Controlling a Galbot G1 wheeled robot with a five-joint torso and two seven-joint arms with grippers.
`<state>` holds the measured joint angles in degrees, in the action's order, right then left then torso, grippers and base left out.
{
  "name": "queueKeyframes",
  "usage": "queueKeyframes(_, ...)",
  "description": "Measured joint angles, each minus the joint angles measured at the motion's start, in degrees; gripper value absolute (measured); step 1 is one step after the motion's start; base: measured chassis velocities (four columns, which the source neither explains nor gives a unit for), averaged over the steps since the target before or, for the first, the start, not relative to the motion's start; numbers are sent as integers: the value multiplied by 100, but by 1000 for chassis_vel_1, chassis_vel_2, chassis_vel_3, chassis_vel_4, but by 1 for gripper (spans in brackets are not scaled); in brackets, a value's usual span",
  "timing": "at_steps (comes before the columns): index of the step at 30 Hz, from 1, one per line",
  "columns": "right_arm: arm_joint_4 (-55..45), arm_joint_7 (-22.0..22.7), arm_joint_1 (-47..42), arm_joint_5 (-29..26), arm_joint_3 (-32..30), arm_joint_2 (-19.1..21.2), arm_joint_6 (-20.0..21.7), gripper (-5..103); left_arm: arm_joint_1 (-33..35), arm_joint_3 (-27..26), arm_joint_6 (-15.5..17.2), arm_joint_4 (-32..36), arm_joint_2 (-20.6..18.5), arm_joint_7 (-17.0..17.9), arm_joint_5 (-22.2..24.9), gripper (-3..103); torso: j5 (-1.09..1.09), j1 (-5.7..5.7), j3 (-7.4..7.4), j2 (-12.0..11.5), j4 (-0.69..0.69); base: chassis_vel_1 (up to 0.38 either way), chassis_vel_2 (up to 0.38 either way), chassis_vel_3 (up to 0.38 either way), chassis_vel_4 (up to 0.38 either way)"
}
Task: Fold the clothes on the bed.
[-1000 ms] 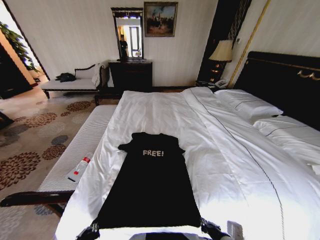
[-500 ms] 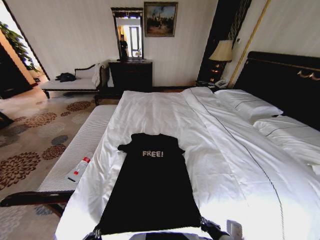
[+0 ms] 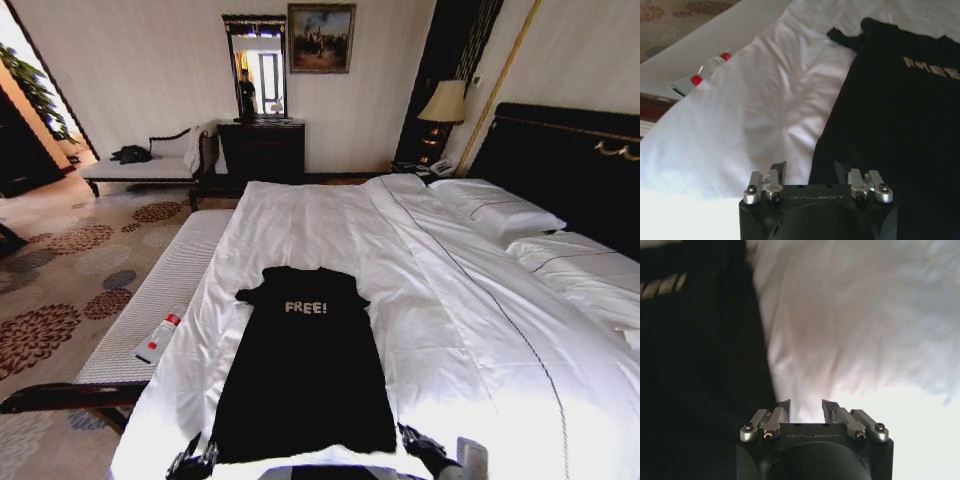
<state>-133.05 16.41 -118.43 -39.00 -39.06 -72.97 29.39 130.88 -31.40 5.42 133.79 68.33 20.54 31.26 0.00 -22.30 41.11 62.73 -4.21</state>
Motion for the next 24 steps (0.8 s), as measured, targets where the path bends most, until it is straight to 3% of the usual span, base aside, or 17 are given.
queueKeyframes(1,-82,59,99,-100,-117,34,-27,41,-10,-20,0,18,17,0,-10,65,0,0,0,0,0,0,0,0,0)
queueKeyframes(3,-163,94,229,-305,-249,89,-38,46,-20,-34,0,31,31,0,-22,65,0,0,0,0,0,0,0,0,0)
queueKeyframes(5,-272,96,588,-953,-534,309,-16,57,-39,-49,0,47,54,-5,-32,76,0,0,0,0,1,0,0,0,0)
queueKeyframes(6,-295,64,795,-1365,-723,485,57,57,-43,-49,8,62,64,-17,-11,81,1,-1,0,0,2,0,0,0,0)
queueKeyframes(7,-295,64,795,-1365,-723,485,57,57,-43,-49,8,62,64,-17,-11,81,1,-1,0,0,2,0,0,0,0)
queueKeyframes(11,-147,-30,1373,-3034,-1174,1259,253,80,-64,-53,37,100,127,-96,-84,98,2,-1,0,0,1,0,0,0,0)
queueKeyframes(12,-147,-30,1373,-3034,-1174,1259,253,80,-64,-53,37,100,127,-96,-84,98,2,-1,0,0,1,0,0,0,0)
queueKeyframes(15,173,-105,1888,-3809,-1146,1651,295,90,-214,2,48,65,126,-119,-218,100,1,0,0,0,1,0,0,0,0)
queueKeyframes(18,378,-169,2230,-4060,-1033,1741,296,99,-404,76,145,19,69,-115,-243,100,0,-1,1,0,0,0,0,0,0)
queueKeyframes(24,1277,-186,3521,-4547,-285,1953,412,100,-800,205,386,-33,148,-101,-356,100,1,-1,1,0,3,0,0,0,0)
